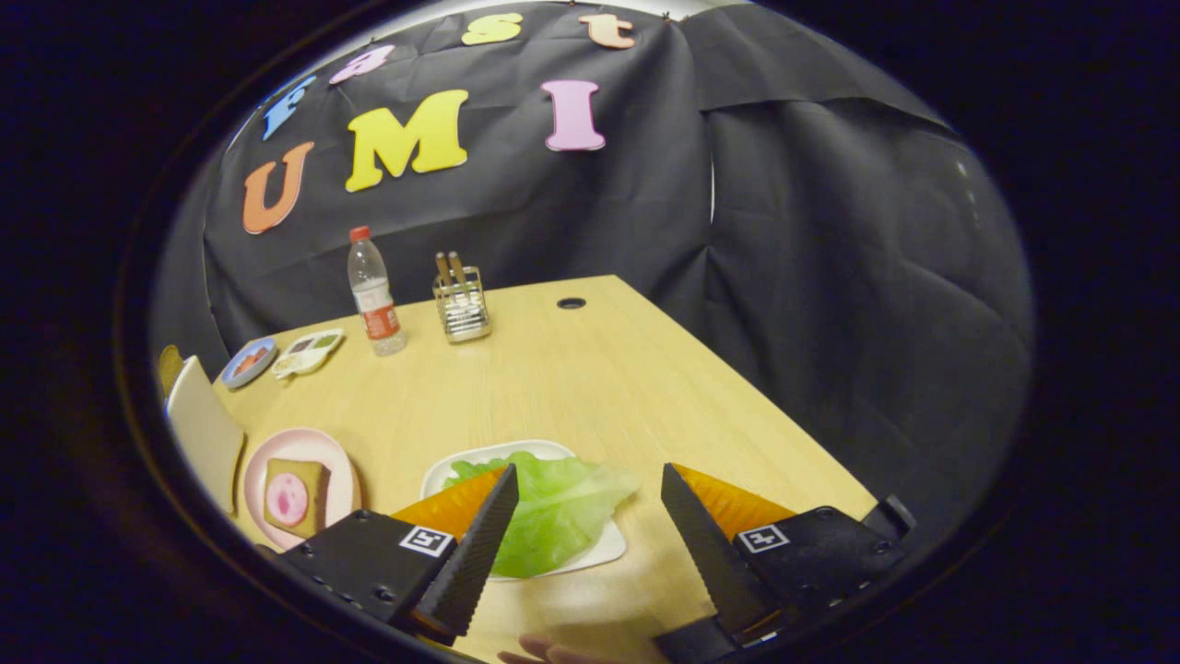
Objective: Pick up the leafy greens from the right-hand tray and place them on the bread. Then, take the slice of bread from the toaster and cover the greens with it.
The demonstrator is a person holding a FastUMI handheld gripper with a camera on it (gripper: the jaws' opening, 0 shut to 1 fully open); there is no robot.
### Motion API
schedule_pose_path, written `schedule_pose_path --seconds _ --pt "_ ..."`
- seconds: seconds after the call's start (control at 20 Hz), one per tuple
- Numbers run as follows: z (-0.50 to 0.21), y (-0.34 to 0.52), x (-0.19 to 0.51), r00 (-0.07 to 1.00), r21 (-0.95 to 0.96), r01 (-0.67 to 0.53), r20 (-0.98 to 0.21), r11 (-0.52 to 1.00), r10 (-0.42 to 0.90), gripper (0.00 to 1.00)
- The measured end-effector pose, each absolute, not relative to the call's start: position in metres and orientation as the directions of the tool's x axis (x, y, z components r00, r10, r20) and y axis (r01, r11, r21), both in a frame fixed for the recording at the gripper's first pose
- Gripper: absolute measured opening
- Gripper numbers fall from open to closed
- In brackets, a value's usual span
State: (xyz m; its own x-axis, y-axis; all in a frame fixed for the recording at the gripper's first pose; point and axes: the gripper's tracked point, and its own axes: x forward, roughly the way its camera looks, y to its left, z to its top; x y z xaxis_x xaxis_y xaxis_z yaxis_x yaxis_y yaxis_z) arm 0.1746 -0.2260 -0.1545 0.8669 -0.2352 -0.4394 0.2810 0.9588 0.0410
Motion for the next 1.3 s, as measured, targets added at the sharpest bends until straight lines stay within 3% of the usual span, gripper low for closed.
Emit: schedule_pose_path --seconds 0.75,0.85,1.15,1.2,1.3 --pt "-0.195 -0.241 0.201 0.79 -0.058 0.299 -0.545 0.953 -0.281 0.97" --pt "-0.194 -0.234 0.205 0.788 -0.074 0.278 -0.552 0.958 -0.271 0.88" --pt "-0.19 -0.231 0.207 0.787 -0.15 0.277 -0.532 0.949 -0.313 0.44" --pt "-0.188 -0.233 0.209 0.789 -0.148 0.283 -0.526 0.948 -0.318 0.28" --pt "-0.191 -0.232 0.207 0.778 -0.147 0.289 -0.54 0.946 -0.322 0.12"
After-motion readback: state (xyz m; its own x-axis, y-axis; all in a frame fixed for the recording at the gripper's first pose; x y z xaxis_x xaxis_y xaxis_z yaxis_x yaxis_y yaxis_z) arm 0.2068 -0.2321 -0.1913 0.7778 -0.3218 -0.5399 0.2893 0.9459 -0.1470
